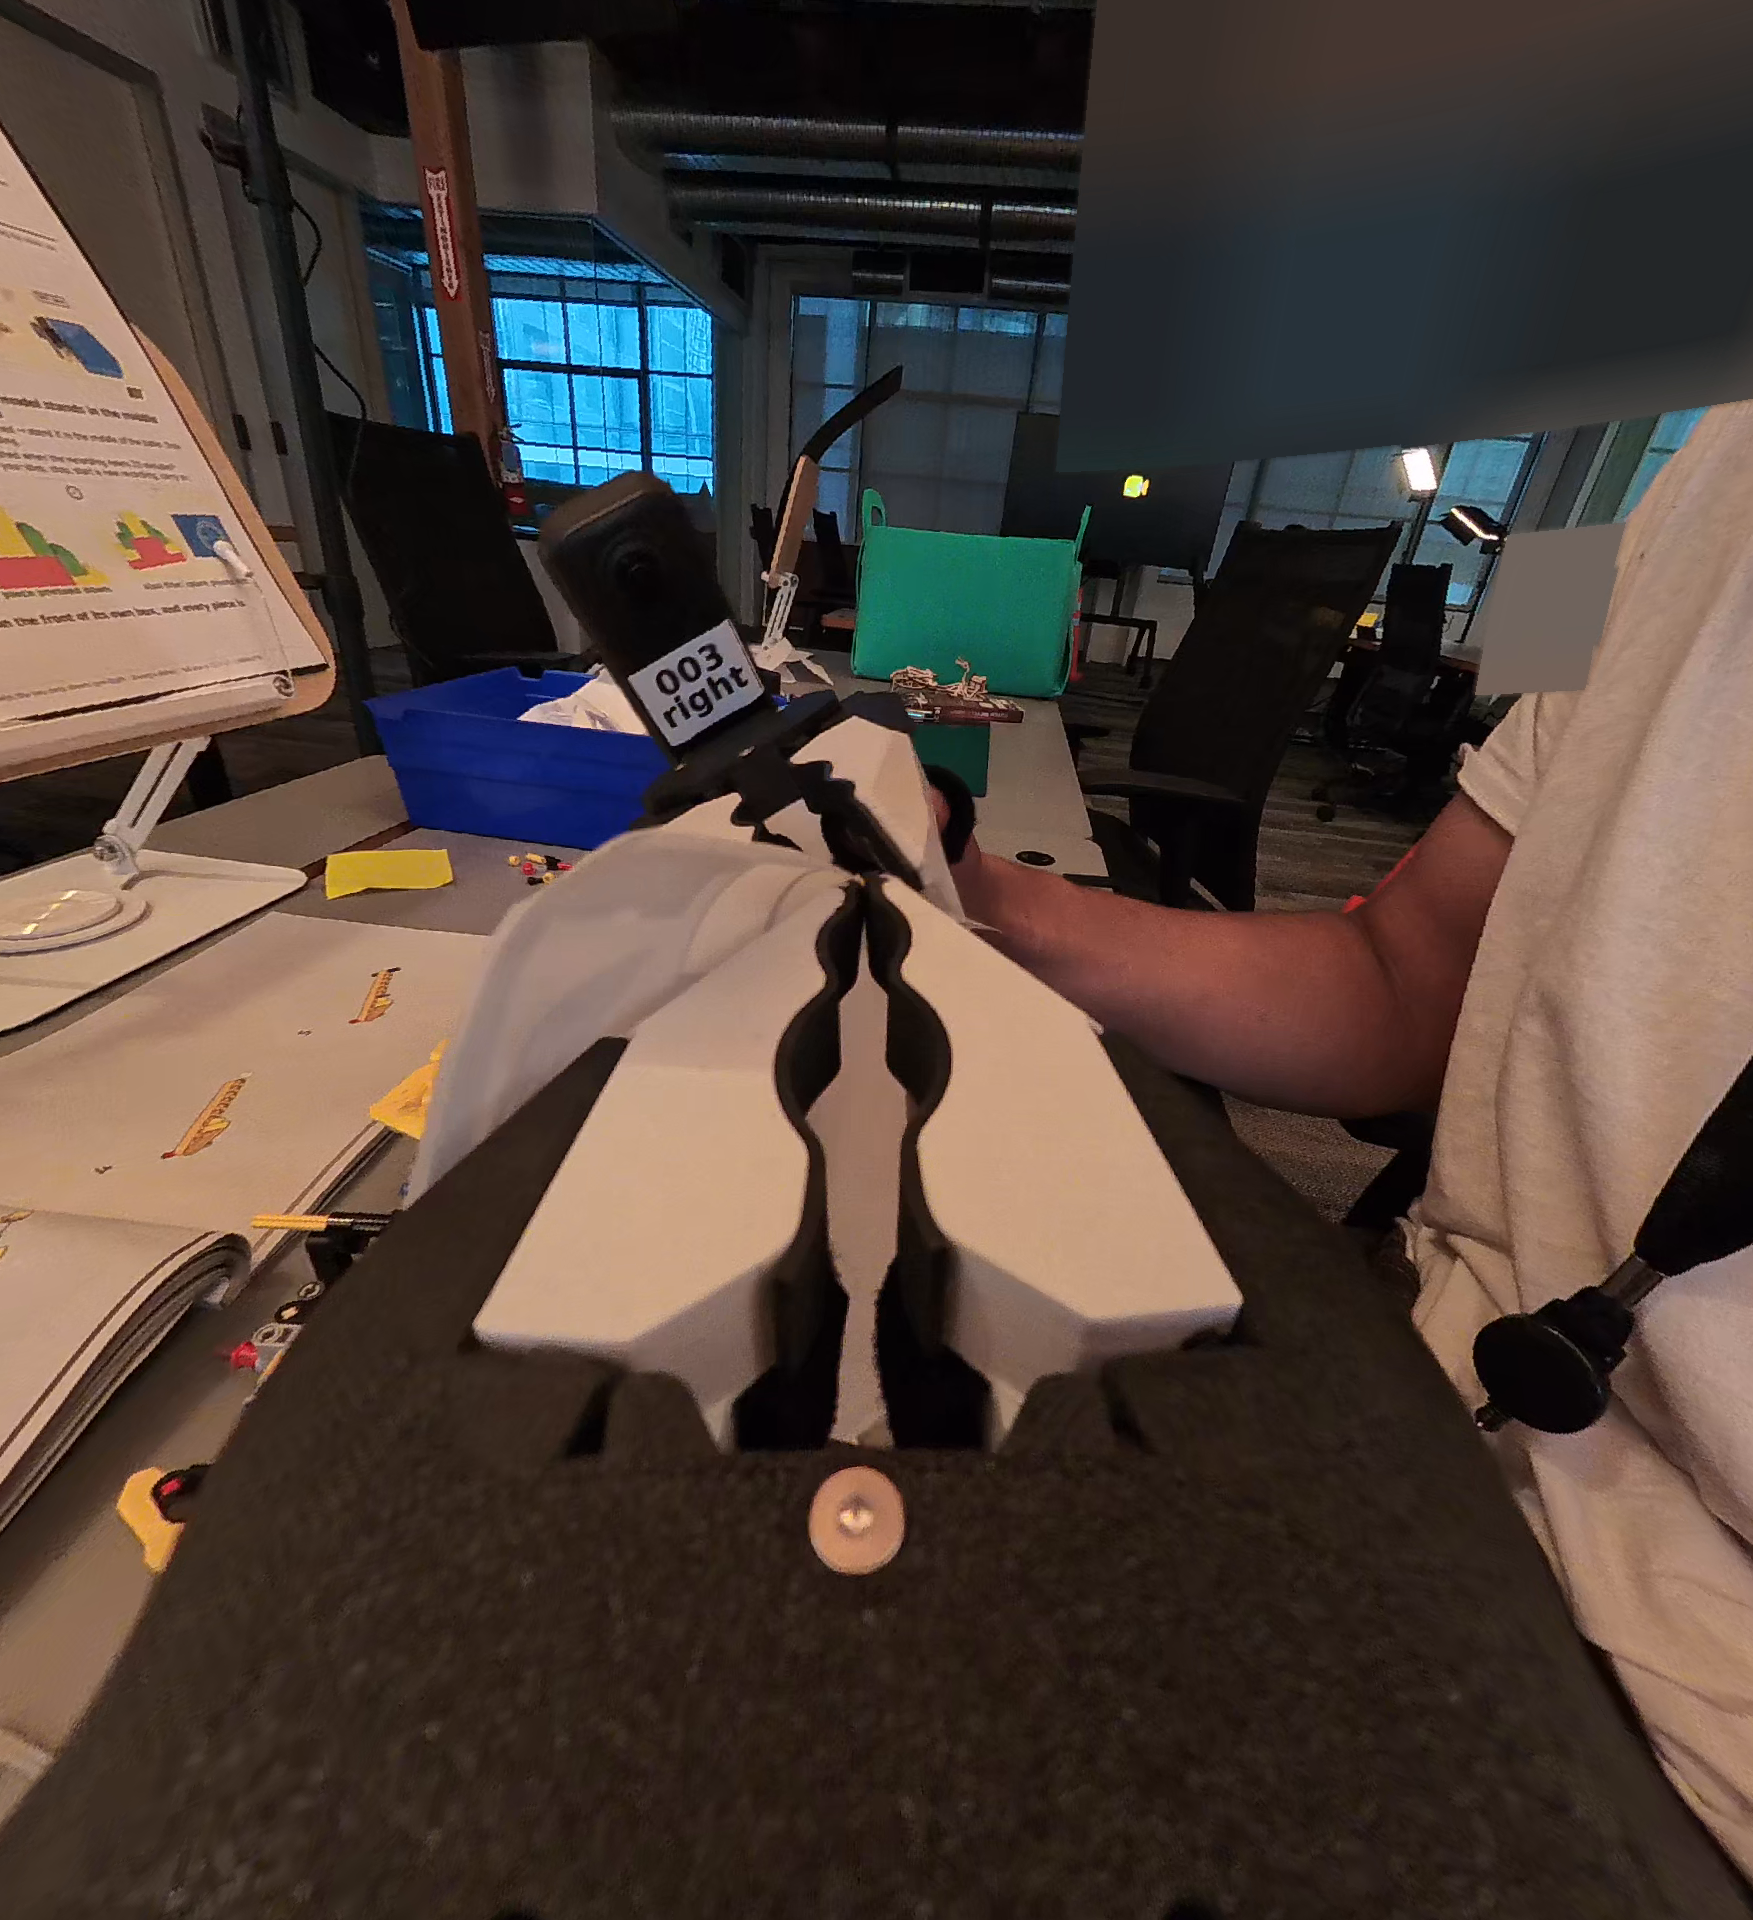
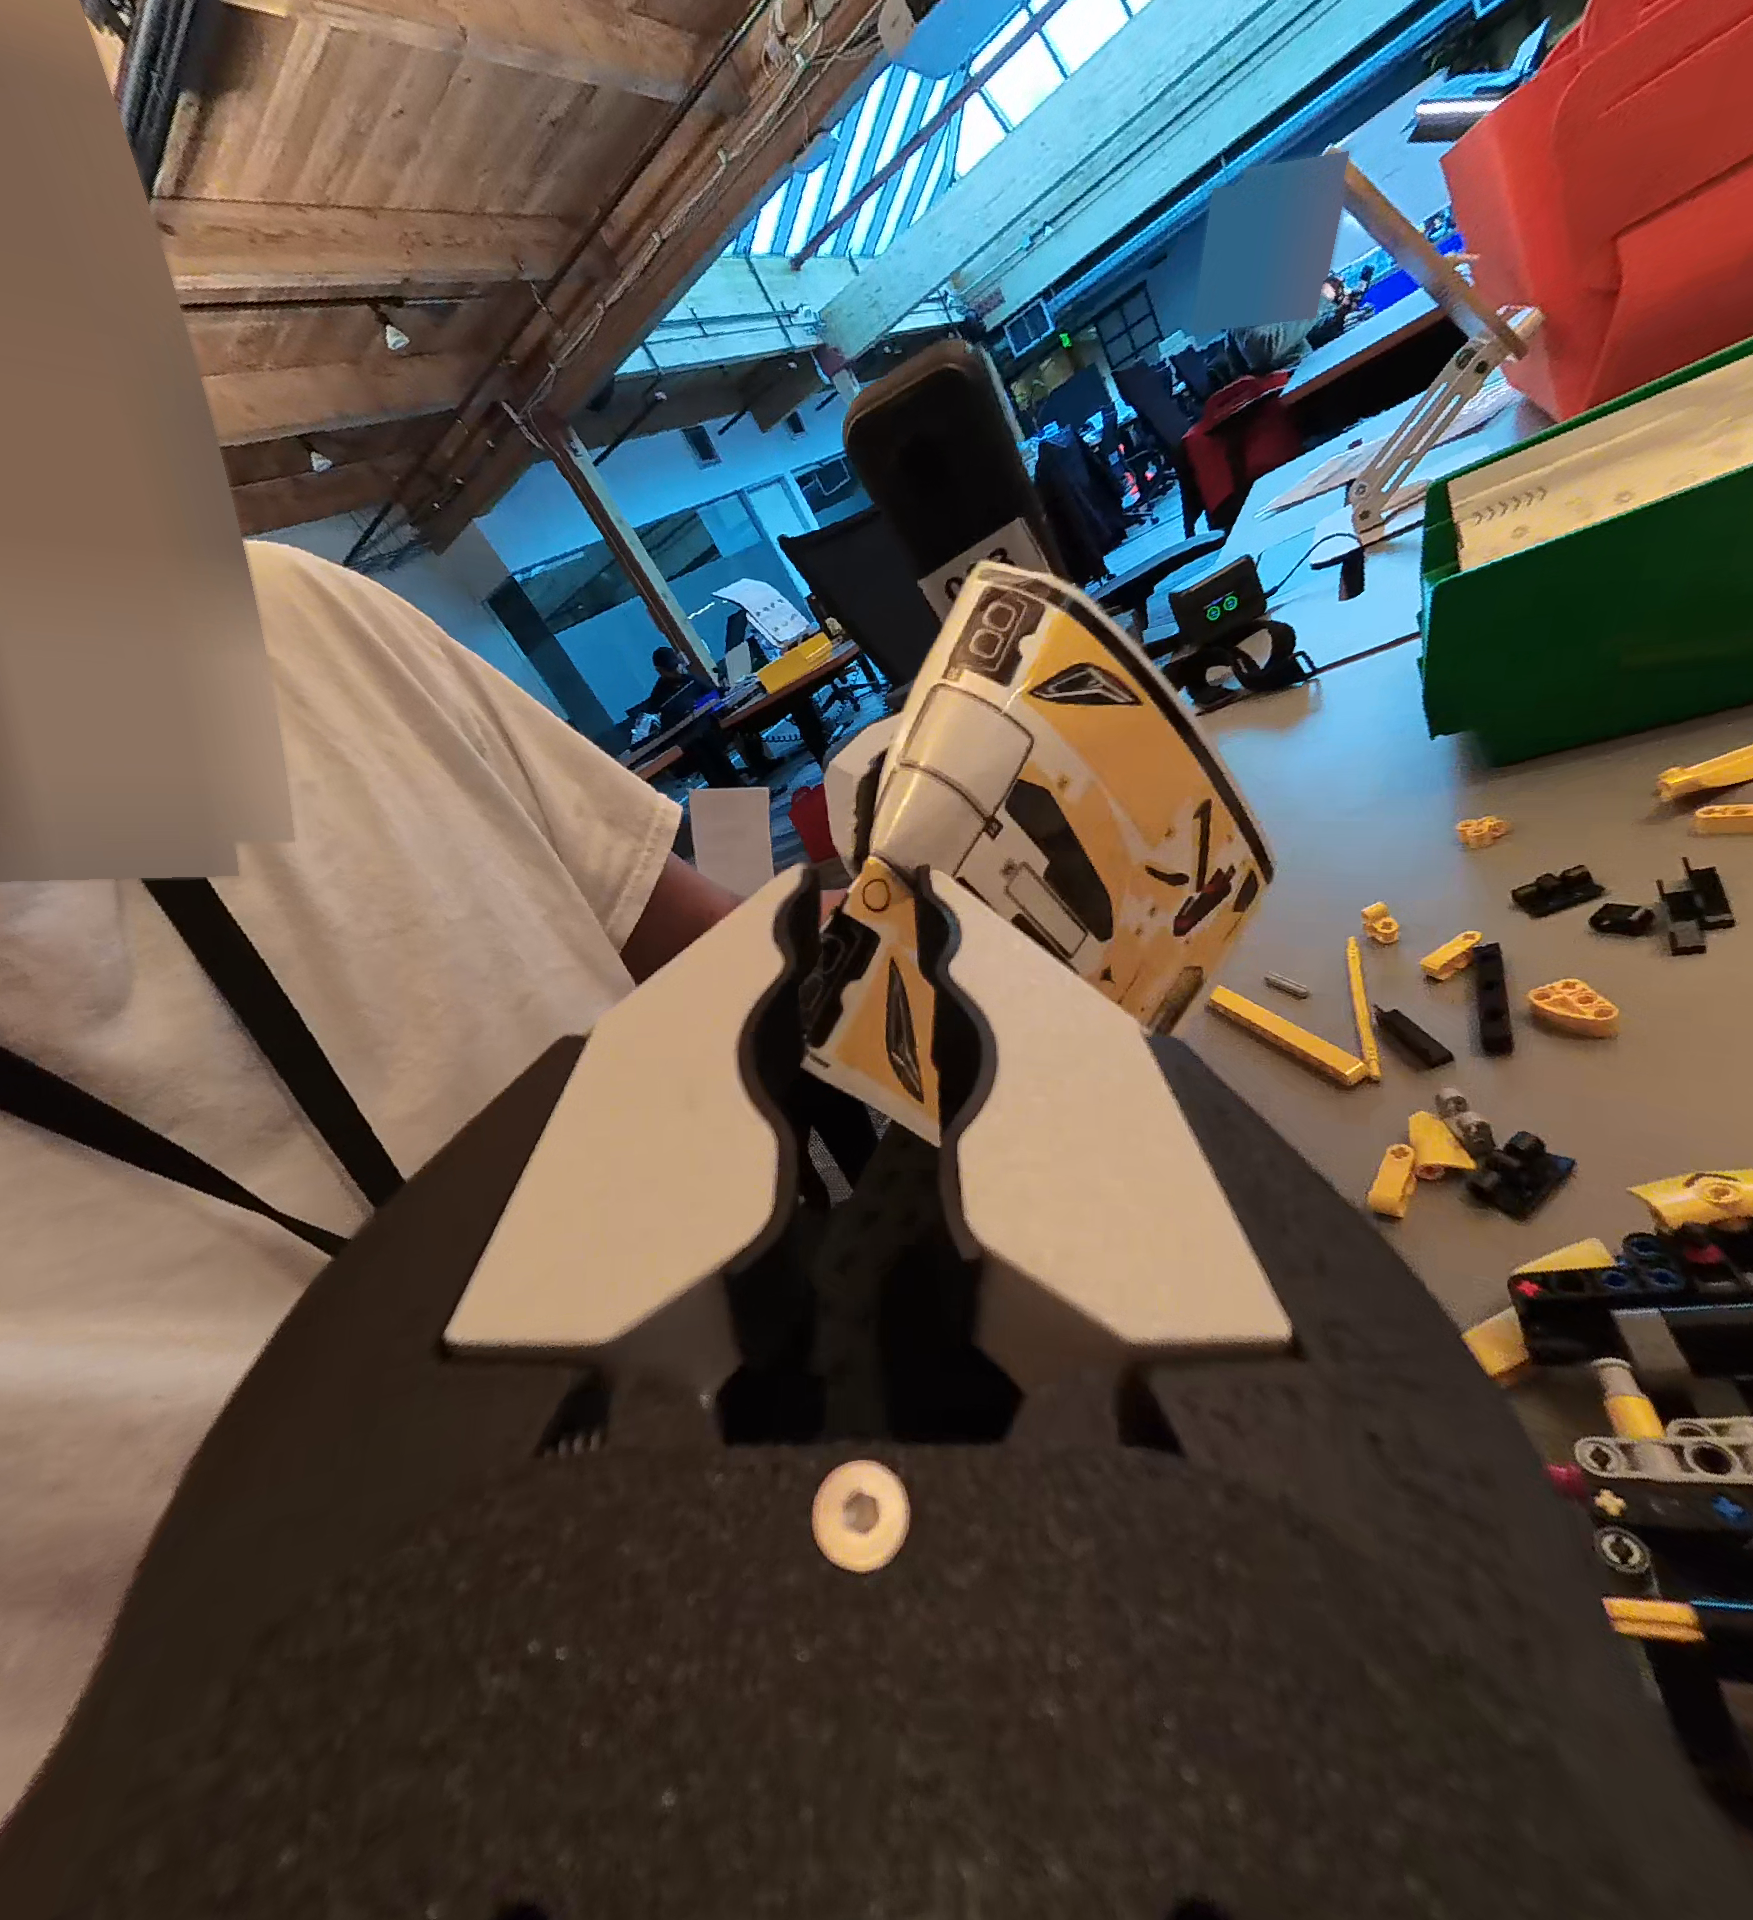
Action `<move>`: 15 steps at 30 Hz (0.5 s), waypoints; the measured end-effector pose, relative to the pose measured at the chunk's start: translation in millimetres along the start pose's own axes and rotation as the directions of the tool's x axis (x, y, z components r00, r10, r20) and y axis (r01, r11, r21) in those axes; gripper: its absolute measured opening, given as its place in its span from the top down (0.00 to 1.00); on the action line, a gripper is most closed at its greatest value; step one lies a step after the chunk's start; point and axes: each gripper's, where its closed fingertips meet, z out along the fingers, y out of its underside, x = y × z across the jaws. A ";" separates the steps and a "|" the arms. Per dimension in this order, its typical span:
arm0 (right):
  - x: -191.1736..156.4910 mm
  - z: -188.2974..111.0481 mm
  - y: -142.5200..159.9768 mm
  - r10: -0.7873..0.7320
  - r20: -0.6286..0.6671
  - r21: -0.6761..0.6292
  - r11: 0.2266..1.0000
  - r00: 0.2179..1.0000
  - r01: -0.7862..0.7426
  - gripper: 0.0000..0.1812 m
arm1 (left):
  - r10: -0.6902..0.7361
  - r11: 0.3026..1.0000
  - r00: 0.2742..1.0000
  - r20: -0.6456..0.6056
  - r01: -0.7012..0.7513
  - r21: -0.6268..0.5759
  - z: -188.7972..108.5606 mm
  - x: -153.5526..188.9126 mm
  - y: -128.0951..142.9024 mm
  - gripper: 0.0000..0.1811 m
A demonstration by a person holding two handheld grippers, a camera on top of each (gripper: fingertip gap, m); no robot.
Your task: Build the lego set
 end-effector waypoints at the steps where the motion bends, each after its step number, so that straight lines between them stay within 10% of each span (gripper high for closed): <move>1: -0.4 -0.9 -1.1 0.004 0.006 0.007 1.000 1.000 -0.004 0.91 | 0.004 1.000 1.000 0.000 -0.004 -0.003 0.1 0.2 0.3 1.00; 15: 6.5 -6.3 -1.1 -0.034 -0.057 -0.007 0.999 0.998 0.034 0.89 | 0.017 1.000 1.000 0.018 -0.016 -0.021 -0.1 -1.8 2.0 1.00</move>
